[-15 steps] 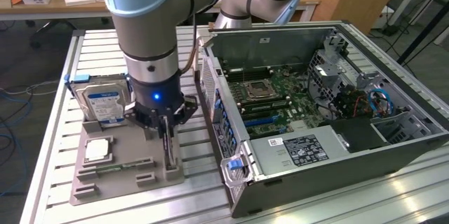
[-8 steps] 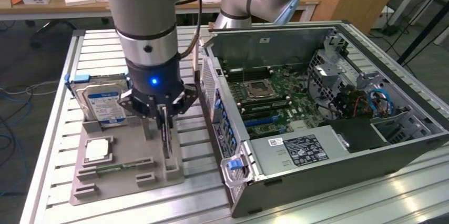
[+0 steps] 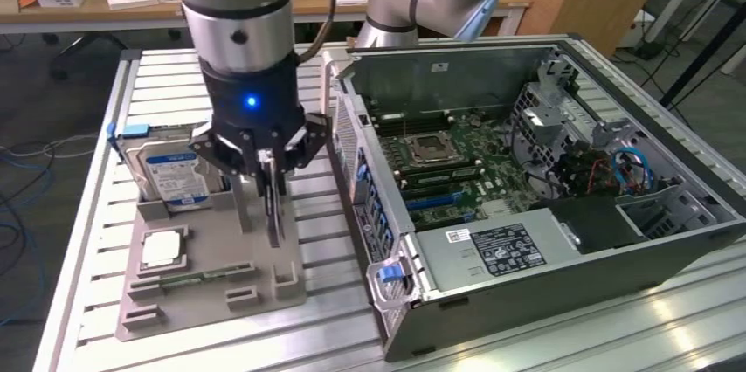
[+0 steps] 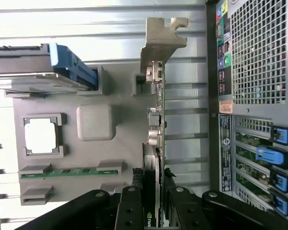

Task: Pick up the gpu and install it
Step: 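Pick up the gpu and move the gpu toward the slot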

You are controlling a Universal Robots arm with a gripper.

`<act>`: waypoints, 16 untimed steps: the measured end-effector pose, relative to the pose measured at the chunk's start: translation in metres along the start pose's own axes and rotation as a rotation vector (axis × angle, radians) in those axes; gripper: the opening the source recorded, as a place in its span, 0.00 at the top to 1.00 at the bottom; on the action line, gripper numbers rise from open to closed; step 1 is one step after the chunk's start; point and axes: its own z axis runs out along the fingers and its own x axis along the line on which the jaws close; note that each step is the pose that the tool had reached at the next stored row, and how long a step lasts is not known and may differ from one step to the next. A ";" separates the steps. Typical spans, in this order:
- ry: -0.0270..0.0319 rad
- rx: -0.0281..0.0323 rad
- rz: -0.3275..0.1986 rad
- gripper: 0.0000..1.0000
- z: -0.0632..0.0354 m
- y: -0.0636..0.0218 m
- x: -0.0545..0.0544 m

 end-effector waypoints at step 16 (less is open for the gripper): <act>-0.0001 -0.0003 -0.010 0.73 -0.0730 -0.0007 -0.002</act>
